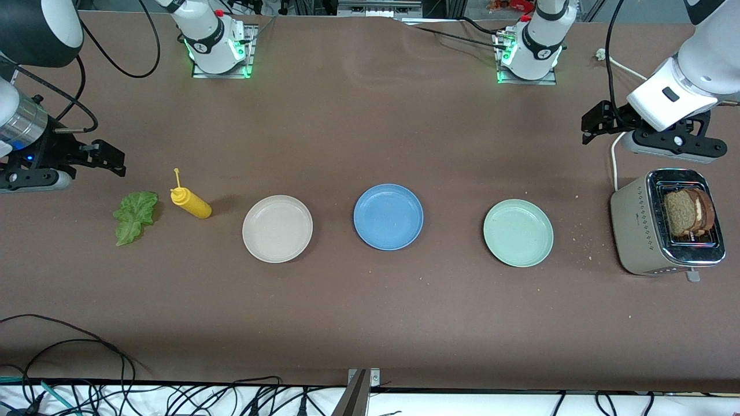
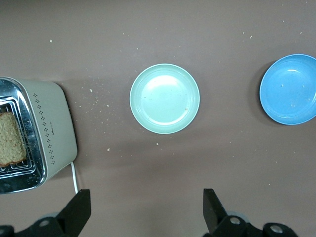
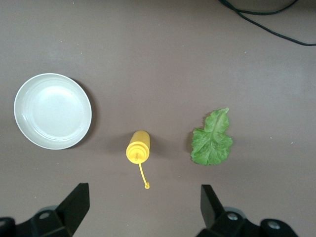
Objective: Make sandwich in blue plate with both arms
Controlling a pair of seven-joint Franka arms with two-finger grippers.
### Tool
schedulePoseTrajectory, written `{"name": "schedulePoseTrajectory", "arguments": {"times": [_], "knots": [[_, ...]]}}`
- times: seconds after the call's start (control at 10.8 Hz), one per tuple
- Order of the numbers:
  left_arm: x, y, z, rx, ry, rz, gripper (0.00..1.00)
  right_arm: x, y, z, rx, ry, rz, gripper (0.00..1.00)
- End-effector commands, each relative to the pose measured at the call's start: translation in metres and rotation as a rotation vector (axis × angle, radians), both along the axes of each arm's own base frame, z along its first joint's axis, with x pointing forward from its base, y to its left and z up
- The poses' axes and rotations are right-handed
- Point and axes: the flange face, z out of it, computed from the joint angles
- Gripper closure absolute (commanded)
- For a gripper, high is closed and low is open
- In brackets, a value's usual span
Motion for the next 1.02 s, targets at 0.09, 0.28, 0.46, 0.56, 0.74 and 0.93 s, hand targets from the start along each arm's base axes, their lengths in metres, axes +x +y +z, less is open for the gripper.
{"name": "schedulePoseTrajectory", "arguments": {"times": [0.09,0.28,0.46,0.56,0.74,0.93], "knots": [[0.0009,0.0013,0.0051,0.02,0.0,-0.018,0.0,-0.0013,-0.0006,0.0107,0.019,-0.022,-0.044,0.0],[0.0009,0.0013,0.0051,0.02,0.0,-0.018,0.0,-0.0007,-0.0007,0.0113,0.02,-0.023,-0.047,0.0],[0.0009,0.0013,0.0051,0.02,0.0,-0.018,0.0,-0.0004,-0.0006,0.0104,0.021,-0.022,-0.051,0.0],[0.0009,0.0013,0.0051,0.02,0.0,-0.018,0.0,-0.0006,-0.0012,0.0095,0.033,-0.018,-0.055,0.0],[0.001,0.0021,0.0051,0.02,0.0,-0.017,0.0,-0.0028,-0.0078,0.0079,0.055,0.001,-0.082,0.0],[0.001,0.0021,0.0051,0.02,0.0,-0.018,0.0,-0.0064,-0.0088,0.0049,0.051,0.035,-0.082,0.0]]}}
